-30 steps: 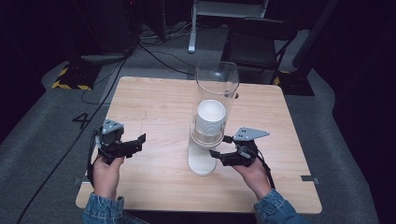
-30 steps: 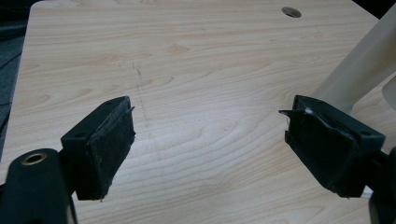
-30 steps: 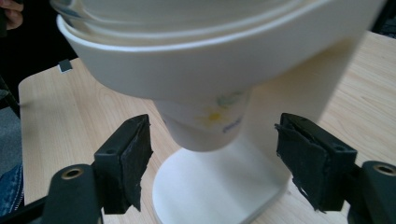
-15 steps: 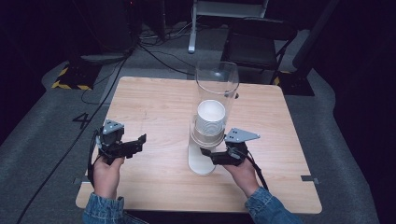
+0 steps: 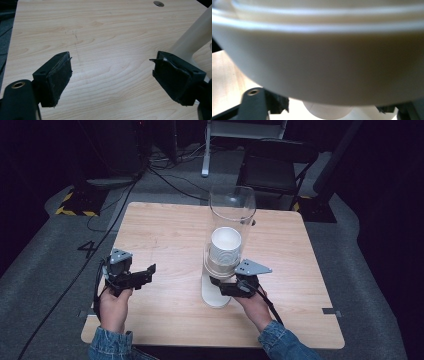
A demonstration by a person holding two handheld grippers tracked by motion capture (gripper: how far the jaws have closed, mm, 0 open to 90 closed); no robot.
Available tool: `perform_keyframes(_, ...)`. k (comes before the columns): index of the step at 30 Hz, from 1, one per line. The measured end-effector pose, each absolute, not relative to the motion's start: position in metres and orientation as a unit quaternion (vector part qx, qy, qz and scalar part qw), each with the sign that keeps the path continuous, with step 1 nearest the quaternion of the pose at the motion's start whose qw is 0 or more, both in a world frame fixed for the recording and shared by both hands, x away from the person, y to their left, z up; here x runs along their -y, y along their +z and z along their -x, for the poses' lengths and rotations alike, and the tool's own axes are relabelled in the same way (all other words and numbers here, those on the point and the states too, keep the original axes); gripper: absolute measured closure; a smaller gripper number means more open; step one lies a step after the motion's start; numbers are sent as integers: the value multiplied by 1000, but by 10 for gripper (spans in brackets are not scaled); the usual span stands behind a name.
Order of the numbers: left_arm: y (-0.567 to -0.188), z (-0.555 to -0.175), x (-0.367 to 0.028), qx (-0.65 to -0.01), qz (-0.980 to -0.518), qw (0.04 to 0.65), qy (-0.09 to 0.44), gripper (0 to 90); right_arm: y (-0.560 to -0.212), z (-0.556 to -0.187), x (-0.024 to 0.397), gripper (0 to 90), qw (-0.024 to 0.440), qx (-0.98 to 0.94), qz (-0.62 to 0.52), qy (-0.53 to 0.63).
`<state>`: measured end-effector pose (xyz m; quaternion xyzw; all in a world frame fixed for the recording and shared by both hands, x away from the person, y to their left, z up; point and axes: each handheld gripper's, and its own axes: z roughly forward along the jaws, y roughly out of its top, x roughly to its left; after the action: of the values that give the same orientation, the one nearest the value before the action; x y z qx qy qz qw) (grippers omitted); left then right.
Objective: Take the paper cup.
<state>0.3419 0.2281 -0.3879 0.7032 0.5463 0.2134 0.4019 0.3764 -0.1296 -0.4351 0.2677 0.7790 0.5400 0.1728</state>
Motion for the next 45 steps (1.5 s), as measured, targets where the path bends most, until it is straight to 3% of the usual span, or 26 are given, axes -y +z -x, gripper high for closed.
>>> perform_keyframes(45, -387, -340, -230, -545, -704, 405, 210, 156, -436, -381, 137, 325, 195, -788, -252, 527)
